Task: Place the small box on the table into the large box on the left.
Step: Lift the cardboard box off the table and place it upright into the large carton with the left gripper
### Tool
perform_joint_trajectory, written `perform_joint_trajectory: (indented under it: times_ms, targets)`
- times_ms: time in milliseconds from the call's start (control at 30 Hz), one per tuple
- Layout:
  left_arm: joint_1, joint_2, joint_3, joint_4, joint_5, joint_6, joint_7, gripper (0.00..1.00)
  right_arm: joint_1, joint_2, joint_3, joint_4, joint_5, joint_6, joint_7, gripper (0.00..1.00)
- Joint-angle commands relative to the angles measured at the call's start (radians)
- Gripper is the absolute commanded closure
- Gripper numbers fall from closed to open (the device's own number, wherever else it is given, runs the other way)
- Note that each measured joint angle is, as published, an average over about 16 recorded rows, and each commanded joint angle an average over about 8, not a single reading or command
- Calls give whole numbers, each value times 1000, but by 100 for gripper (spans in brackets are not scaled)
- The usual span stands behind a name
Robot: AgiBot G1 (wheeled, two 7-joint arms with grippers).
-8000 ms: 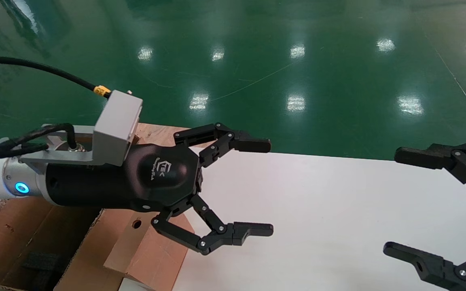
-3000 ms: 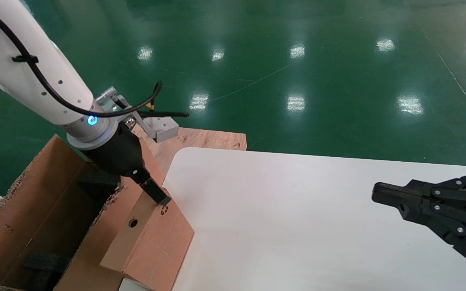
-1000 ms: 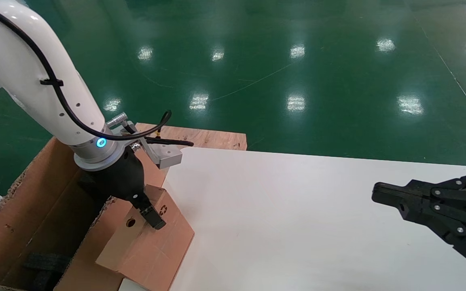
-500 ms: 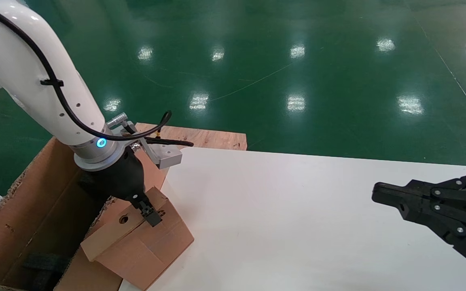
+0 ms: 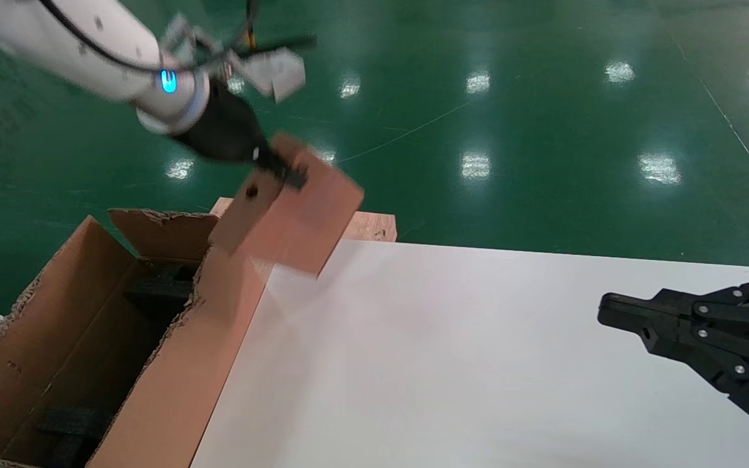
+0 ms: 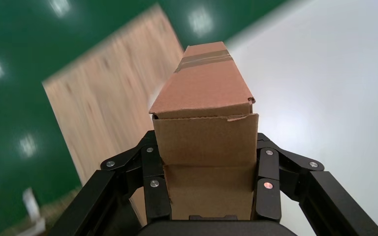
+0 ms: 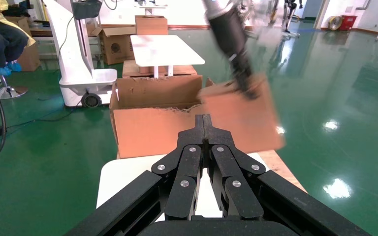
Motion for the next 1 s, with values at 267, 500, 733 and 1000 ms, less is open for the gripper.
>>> perform_joint_trajectory:
  times_ms: [267, 500, 733, 1000]
  targets:
    - [-101, 0, -58, 173, 29, -101, 80, 100, 0, 0, 0, 0, 0, 0, 0, 100]
    - [-151, -38, -50, 260, 78, -103, 177, 100, 0, 0, -1, 0, 0, 0, 0, 100]
    - [-218, -66, -36, 347, 134, -80, 256, 100, 0, 0, -1, 0, 1, 0, 0, 100]
    - [-280, -120, -15, 352, 152, 39, 309, 100, 0, 0, -1, 0, 1, 0, -1, 100]
